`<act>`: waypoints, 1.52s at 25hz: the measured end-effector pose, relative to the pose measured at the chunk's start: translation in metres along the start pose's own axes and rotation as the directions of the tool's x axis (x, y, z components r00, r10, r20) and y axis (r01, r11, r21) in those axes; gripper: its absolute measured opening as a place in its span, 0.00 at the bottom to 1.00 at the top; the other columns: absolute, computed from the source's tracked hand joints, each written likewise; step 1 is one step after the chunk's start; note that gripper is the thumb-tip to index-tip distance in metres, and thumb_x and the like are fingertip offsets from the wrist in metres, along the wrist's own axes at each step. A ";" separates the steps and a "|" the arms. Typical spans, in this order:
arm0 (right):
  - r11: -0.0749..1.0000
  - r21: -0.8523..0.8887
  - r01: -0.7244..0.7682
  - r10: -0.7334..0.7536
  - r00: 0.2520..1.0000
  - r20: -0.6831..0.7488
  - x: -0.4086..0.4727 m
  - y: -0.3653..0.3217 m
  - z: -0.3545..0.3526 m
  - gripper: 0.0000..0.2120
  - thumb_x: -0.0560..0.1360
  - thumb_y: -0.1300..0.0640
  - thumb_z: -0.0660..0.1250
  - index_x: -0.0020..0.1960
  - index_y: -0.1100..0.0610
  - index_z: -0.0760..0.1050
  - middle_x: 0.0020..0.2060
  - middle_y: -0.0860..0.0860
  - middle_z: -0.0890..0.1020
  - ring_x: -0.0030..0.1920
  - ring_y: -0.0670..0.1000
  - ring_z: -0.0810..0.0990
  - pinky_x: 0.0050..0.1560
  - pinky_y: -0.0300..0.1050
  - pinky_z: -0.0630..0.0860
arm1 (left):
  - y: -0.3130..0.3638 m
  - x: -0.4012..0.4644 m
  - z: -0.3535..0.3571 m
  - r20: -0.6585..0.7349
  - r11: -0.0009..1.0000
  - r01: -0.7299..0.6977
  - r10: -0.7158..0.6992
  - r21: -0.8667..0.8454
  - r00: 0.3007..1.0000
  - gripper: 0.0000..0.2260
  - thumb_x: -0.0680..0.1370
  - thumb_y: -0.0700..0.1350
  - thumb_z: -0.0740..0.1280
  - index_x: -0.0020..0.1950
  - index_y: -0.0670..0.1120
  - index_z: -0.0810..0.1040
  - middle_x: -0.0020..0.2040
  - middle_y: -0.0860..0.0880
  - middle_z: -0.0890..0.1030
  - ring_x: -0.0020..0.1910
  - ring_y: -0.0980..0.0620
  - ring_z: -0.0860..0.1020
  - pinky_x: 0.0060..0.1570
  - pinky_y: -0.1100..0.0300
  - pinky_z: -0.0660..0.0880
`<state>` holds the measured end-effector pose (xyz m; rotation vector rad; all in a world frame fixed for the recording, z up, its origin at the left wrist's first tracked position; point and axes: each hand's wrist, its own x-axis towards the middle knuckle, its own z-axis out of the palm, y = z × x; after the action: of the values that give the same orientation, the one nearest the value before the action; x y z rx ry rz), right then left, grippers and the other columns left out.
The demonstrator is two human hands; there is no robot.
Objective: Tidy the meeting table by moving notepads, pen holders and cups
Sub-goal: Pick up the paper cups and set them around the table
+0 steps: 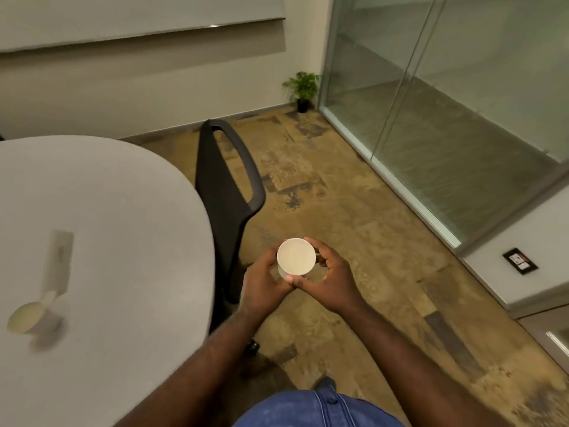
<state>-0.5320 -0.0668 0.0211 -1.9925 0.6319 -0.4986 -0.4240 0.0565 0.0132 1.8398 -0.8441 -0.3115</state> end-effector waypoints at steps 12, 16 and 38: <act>1.000 -0.015 -0.011 0.010 0.995 -0.099 0.163 0.079 -0.149 0.42 0.58 0.32 0.75 0.69 0.40 0.68 0.60 0.34 0.76 0.58 0.35 0.75 0.51 0.24 0.70 | 0.043 0.192 0.153 0.098 0.994 -0.059 0.068 -0.091 0.993 0.29 0.67 0.48 0.77 0.66 0.52 0.73 0.60 0.59 0.78 0.60 0.63 0.75 0.56 0.66 0.73; 0.999 -0.045 0.002 -0.006 0.996 -0.087 0.249 0.101 -0.164 0.41 0.59 0.32 0.75 0.69 0.40 0.68 0.61 0.36 0.76 0.58 0.37 0.75 0.51 0.28 0.71 | 0.028 0.278 0.178 0.077 0.990 -0.068 0.078 -0.125 0.994 0.28 0.68 0.46 0.77 0.66 0.50 0.73 0.60 0.58 0.78 0.59 0.63 0.75 0.56 0.65 0.74; 0.961 -0.006 0.278 -0.259 0.902 0.346 0.788 0.104 -0.106 0.45 0.57 0.31 0.75 0.70 0.44 0.70 0.62 0.41 0.78 0.56 0.41 0.77 0.54 0.43 0.79 | -0.071 0.719 0.114 -0.278 0.993 0.102 -0.082 0.056 0.957 0.30 0.69 0.51 0.75 0.69 0.58 0.68 0.61 0.68 0.75 0.59 0.67 0.75 0.55 0.75 0.70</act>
<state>0.0000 -0.6656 0.0465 -2.1651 0.1553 -0.2855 0.0571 -0.4947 0.0218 1.9362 -0.5838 -0.0801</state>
